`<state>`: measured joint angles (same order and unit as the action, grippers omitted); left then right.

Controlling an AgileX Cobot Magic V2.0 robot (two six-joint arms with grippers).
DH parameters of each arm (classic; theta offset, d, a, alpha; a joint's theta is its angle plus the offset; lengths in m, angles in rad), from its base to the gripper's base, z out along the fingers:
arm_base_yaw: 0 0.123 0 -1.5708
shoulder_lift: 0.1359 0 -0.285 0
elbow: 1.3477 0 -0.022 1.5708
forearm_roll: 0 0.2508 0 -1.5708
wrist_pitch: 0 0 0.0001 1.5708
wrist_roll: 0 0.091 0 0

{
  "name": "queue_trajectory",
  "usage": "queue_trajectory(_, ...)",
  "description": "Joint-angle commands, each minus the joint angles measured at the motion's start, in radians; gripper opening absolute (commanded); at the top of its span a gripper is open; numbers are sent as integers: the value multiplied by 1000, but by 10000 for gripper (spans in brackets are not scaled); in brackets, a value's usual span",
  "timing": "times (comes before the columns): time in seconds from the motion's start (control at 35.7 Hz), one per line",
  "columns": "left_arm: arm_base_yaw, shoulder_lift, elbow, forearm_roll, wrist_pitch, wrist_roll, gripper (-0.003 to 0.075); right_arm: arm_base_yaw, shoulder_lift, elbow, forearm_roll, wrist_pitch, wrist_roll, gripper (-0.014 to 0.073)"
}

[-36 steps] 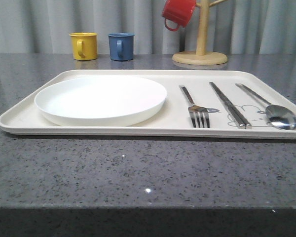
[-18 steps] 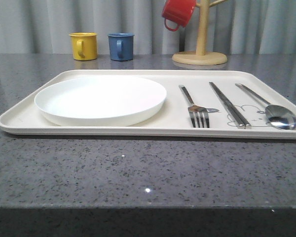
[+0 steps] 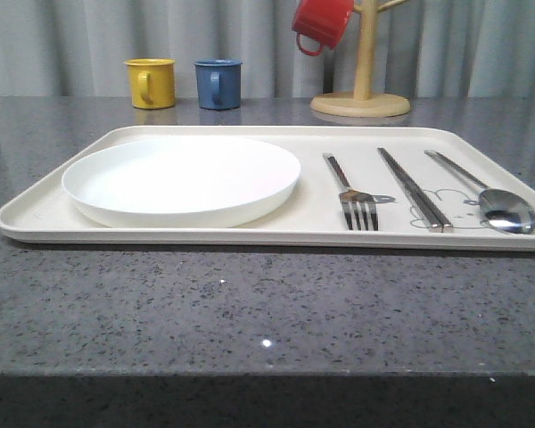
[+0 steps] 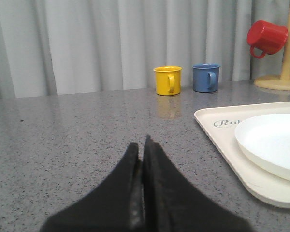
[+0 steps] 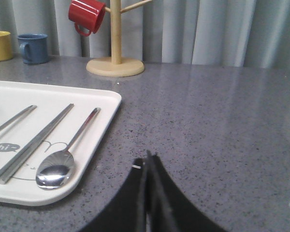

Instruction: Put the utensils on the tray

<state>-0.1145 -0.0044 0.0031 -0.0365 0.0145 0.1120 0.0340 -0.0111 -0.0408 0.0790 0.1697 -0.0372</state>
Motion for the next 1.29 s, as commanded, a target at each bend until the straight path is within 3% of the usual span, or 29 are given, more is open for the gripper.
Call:
queue_trajectory(0.0,-7,-20,18,-8,-83,0,-20,-5,-17,32,-5,-170,-9,-116)
queue_trajectory(0.08,-7,-20,18,-8,-83,0,-20,-3,-17,68,-5,-220,-9,-116)
queue_trajectory(0.62,-7,-20,18,-8,-83,0,-20,-2,-17,69,-5,-209,-2,-116)
queue_trajectory(0.81,-7,-20,18,-8,-83,0,-20,0,-17,69,-79,-218,142,-116)
queue_trajectory(1.26,-7,-20,18,-8,-83,0,-20,-15,-17,69,-87,-217,144,-116)
